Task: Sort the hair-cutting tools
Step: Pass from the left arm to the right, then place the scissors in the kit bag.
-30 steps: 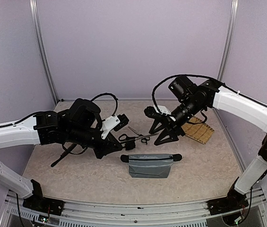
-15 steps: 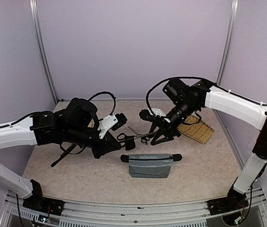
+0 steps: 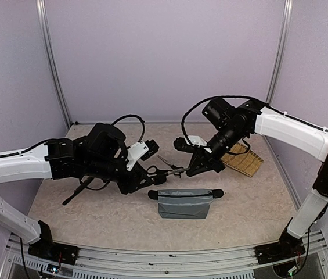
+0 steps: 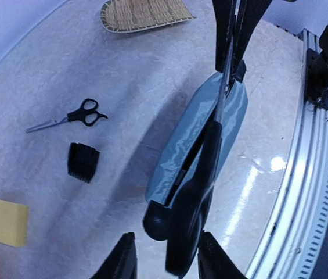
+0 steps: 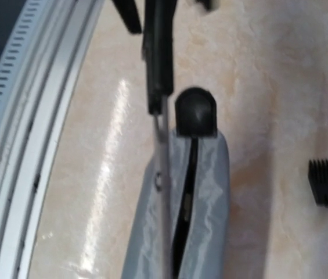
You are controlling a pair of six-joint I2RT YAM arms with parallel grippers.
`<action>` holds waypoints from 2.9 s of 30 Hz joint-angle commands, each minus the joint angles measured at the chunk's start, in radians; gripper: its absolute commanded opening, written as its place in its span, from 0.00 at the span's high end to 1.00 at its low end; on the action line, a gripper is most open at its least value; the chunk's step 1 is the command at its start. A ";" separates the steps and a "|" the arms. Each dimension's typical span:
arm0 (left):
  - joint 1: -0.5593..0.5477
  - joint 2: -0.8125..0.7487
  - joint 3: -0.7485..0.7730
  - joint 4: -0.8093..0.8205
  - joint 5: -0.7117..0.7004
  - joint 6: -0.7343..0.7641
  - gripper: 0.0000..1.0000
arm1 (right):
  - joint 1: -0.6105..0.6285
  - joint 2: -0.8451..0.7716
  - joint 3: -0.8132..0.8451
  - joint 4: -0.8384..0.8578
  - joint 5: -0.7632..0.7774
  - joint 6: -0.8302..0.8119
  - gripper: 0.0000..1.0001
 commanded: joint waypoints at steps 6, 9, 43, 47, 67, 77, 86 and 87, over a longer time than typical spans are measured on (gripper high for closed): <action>0.097 -0.004 -0.184 0.244 -0.042 -0.290 0.53 | -0.031 -0.132 -0.138 -0.072 0.245 -0.004 1.00; 0.132 0.044 -0.213 0.260 -0.039 -0.451 0.53 | -0.032 -0.132 -0.158 -0.097 0.316 0.015 1.00; 0.122 0.088 -0.264 0.438 0.177 -0.746 0.56 | 0.037 -0.041 -0.185 -0.045 0.422 0.096 1.00; 0.104 0.147 -0.238 0.416 0.203 -0.753 0.57 | 0.057 -0.020 -0.183 -0.032 0.428 0.098 1.00; 0.083 0.196 -0.265 0.520 0.241 -0.787 1.00 | 0.160 0.100 -0.149 0.023 0.439 0.135 1.00; 0.093 0.177 -0.299 0.525 0.237 -0.786 1.00 | 0.169 0.033 -0.155 0.025 0.485 0.134 0.63; 0.092 0.171 -0.269 0.504 0.257 -0.738 0.99 | 0.053 -0.123 -0.156 0.035 0.410 0.133 0.58; 0.091 0.172 -0.257 0.489 0.260 -0.724 0.95 | 0.029 -0.137 -0.161 0.050 0.395 0.135 0.58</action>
